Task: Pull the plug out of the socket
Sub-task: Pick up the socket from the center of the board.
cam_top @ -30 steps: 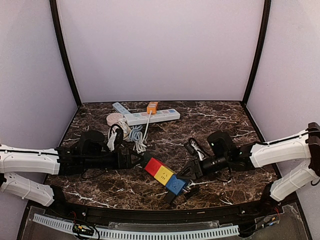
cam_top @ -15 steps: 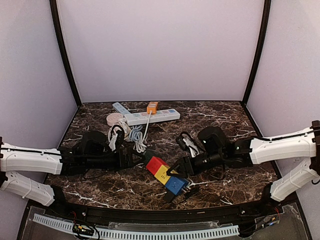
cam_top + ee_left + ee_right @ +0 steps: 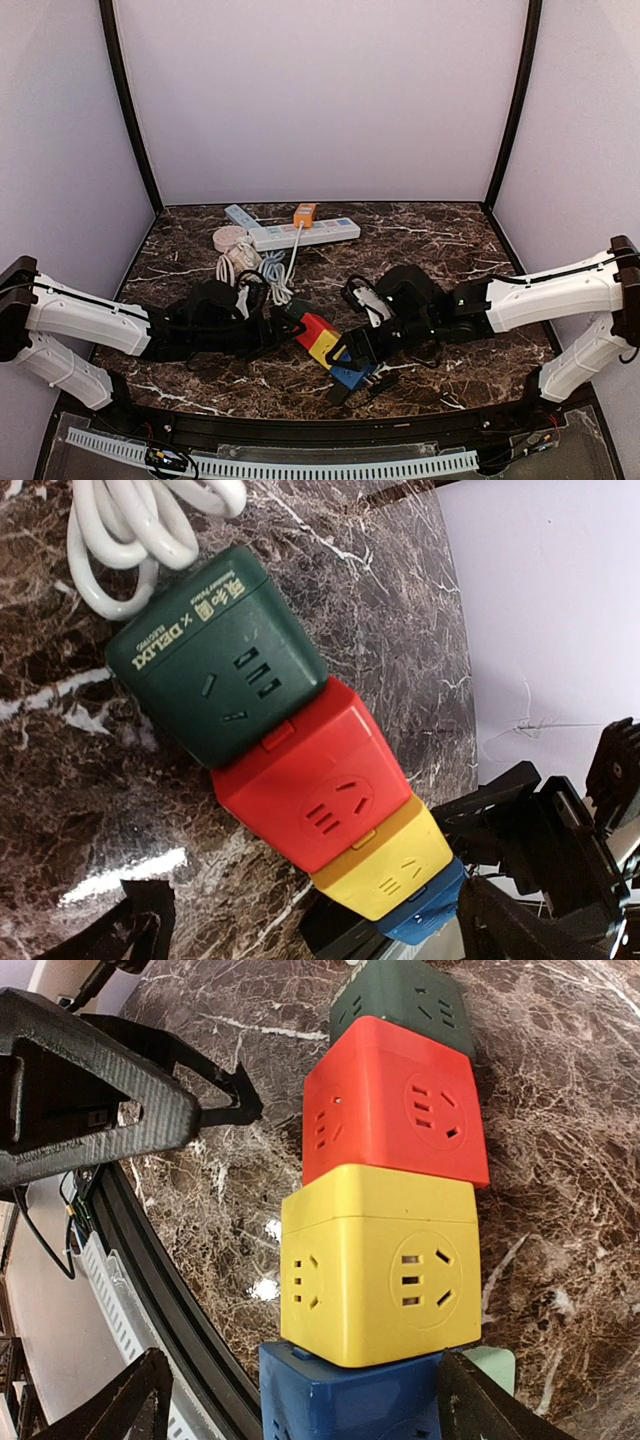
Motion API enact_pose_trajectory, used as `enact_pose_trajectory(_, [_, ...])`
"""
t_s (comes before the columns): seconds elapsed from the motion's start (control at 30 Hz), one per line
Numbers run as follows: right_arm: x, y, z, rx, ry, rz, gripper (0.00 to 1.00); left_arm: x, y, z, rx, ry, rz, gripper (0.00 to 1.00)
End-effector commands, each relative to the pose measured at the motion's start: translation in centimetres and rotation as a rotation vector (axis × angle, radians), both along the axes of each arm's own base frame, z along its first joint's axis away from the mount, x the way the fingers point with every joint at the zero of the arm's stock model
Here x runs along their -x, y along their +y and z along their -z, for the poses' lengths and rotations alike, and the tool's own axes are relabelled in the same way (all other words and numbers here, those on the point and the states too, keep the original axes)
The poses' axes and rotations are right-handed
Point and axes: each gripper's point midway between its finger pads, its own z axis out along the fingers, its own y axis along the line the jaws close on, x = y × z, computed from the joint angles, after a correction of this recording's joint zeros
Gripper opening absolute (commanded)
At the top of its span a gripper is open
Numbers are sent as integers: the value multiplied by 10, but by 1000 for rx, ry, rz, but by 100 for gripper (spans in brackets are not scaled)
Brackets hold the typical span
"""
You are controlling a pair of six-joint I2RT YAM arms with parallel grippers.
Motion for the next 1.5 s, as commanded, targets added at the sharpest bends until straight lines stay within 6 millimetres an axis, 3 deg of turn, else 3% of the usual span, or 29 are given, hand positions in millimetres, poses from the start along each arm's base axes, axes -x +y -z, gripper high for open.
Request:
enact_pose_trajectory(0.0, [11, 24, -8, -67, -6, -52, 85, -4, -10, -1, 43, 18, -77, 100])
enact_pose_trajectory(0.23, [16, 36, -19, -95, -45, -76, 85, -2, -14, 9, 38, 59, -95, 100])
enact_pose_trajectory(0.53, [0, 4, -16, -26, -124, 37, 93, -9, -28, 6, 40, 62, -97, 100])
enact_pose_trajectory(0.97, [-7, -31, -16, 12, -194, 119, 95, -19, -47, 25, -1, 119, -117, 100])
enact_pose_trajectory(1.3, [-11, -48, -16, 27, -235, 155, 95, -18, -35, 48, -88, 186, -183, 100])
enact_pose_trajectory(1.47, [-12, -54, -12, 36, -239, 176, 95, -17, -36, 52, -97, 204, -179, 88])
